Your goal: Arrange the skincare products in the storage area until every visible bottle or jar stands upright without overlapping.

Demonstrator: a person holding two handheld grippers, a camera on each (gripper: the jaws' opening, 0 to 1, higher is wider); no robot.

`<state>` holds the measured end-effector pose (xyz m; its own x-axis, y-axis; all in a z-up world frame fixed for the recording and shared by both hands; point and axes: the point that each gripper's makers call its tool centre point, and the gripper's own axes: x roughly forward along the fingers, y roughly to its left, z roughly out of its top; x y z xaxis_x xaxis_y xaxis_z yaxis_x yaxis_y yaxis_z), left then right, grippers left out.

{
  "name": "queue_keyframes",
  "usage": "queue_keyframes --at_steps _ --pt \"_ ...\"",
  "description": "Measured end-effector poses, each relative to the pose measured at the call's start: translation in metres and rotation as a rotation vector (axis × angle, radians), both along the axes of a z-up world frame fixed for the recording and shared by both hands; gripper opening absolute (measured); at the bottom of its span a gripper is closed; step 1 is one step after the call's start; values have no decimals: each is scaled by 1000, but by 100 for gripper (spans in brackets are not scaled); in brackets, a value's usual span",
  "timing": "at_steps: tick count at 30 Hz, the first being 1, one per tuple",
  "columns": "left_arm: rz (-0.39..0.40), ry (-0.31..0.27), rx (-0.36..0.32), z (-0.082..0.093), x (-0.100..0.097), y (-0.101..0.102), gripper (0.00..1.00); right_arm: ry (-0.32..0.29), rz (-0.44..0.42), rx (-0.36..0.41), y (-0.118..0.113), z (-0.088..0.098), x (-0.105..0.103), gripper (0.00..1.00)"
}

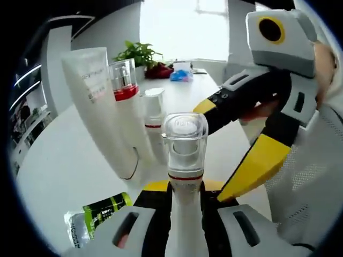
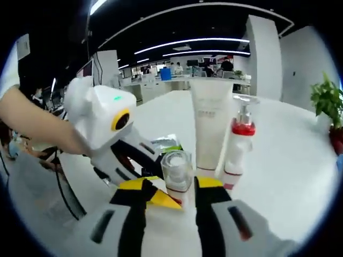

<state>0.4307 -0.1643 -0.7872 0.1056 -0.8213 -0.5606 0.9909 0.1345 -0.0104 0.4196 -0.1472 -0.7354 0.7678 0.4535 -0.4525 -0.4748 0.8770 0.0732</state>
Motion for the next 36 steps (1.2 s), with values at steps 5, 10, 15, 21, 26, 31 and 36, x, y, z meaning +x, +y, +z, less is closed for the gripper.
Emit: queue_keyframes --at_steps 5,10,15,21,26,31,36 --pt "16 7 -2 2 8 -6 17 44 -23 27 -9 -5 -3 49" --pt "29 16 -5 1 17 -10 17 63 -26 30 -16 -7 -5 59" --pt "41 21 -13 1 23 -14 17 65 -32 30 -21 -5 -6 66" --pt "50 28 -29 2 32 -19 17 67 -58 31 -33 -3 -7 72" --pt "53 38 -38 3 35 -23 17 70 -69 28 -40 -3 -7 73" --pt "43 40 -39 3 37 -26 17 77 -79 31 -45 -5 -8 74" --pt "30 39 -33 3 37 -28 17 79 -81 33 -46 -6 -8 75"
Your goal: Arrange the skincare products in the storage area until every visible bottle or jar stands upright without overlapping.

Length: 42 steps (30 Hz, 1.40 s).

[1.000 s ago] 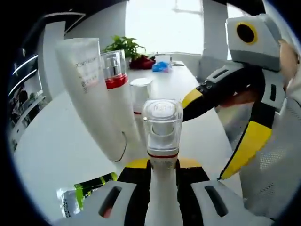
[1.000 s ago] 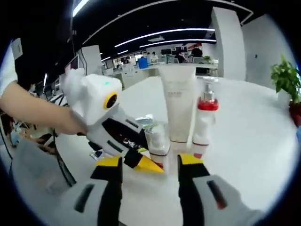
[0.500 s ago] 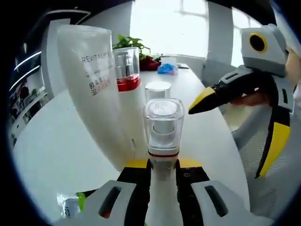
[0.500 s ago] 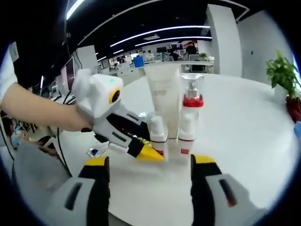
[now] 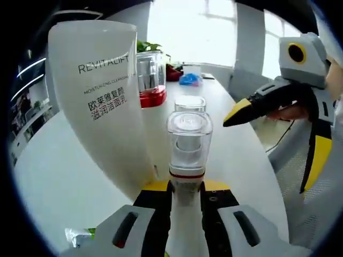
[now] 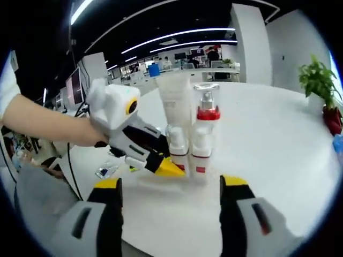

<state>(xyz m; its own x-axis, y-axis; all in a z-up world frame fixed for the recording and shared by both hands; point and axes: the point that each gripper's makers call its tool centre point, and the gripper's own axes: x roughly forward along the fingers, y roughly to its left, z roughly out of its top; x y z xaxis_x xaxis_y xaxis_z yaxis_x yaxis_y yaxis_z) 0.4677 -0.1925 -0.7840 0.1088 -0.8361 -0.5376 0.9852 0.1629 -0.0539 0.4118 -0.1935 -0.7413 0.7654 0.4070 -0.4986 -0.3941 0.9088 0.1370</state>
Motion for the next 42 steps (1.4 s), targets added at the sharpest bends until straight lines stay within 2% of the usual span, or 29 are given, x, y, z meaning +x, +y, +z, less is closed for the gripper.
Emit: queue_keyframes --at_steps 22,24,32,38,42 --pt "-3 9 32 -6 -1 -3 17 -1 -1 6 0 1 -3 76" --pt "-3 11 62 -11 -2 0 18 -1 -1 5 0 1 -3 76" --pt "33 51 65 -16 -11 11 26 -3 4 4 0 3 -3 77" --pt "82 73 72 -18 -7 26 33 -8 12 4 4 6 -6 77" --pt "119 77 82 -17 2 38 37 -8 14 9 5 6 -9 77"
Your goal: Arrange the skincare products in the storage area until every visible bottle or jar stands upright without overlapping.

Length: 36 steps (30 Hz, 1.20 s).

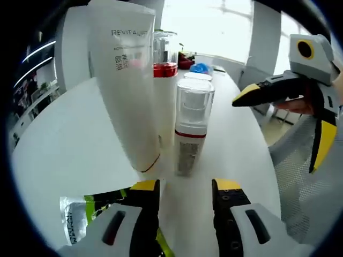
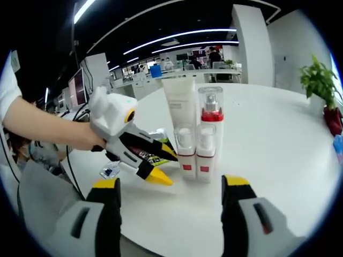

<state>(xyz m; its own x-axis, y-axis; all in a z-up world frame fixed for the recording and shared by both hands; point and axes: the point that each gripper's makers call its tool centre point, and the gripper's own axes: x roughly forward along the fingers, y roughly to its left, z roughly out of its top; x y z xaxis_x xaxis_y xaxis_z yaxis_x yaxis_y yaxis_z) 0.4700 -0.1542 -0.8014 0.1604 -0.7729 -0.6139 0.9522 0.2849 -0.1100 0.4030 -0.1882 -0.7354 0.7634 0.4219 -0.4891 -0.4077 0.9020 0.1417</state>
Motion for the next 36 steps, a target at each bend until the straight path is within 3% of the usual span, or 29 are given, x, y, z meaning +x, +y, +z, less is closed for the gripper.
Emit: queue_keyframes --at_steps 8,36 --pt "2 -23 -14 15 19 -4 47 -1 -9 3 -1 1 -1 78" --pt "-42 -19 4 15 2 -9 48 -2 -12 5 -2 1 -2 78"
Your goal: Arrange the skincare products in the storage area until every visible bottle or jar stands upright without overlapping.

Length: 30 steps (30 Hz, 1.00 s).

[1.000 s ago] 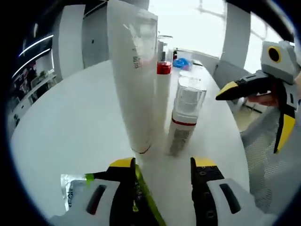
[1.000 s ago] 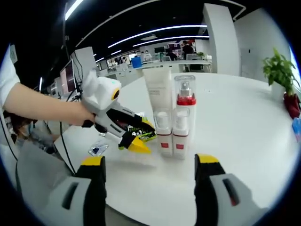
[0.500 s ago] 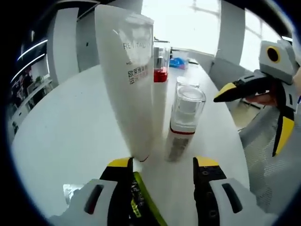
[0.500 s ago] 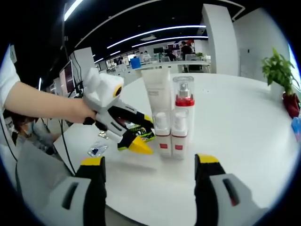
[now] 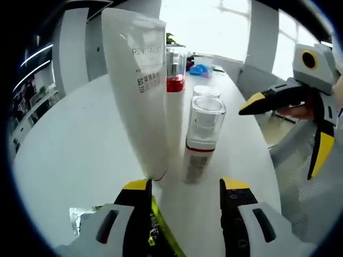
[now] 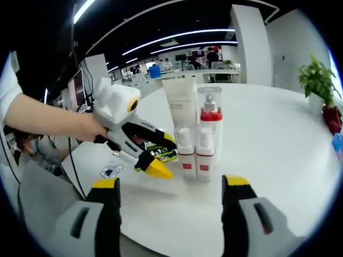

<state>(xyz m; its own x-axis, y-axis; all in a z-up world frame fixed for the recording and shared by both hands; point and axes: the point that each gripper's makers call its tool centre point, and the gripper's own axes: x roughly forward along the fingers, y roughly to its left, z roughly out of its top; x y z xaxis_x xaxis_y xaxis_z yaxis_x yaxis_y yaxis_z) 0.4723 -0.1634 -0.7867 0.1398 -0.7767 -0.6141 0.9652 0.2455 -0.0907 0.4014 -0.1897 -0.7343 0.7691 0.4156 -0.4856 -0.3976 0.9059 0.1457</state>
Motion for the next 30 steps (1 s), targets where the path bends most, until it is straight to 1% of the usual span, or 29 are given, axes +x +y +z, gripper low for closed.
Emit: queue_keyframes --at_steps 9,16,22,27,30 --pt "-1 -1 -1 3 -2 0 48 -3 2 -3 1 1 0 78" --pt "29 -10 -5 10 -5 9 52 -16 11 -6 4 8 0 79" --pt "89 7 -22 16 -10 23 58 -34 11 -13 0 15 -2 80" --pt "157 40 -30 22 -23 39 65 -46 1 -13 -6 20 -3 80" --pt "186 54 -32 25 -31 48 68 -54 -2 -11 -6 24 -4 80"
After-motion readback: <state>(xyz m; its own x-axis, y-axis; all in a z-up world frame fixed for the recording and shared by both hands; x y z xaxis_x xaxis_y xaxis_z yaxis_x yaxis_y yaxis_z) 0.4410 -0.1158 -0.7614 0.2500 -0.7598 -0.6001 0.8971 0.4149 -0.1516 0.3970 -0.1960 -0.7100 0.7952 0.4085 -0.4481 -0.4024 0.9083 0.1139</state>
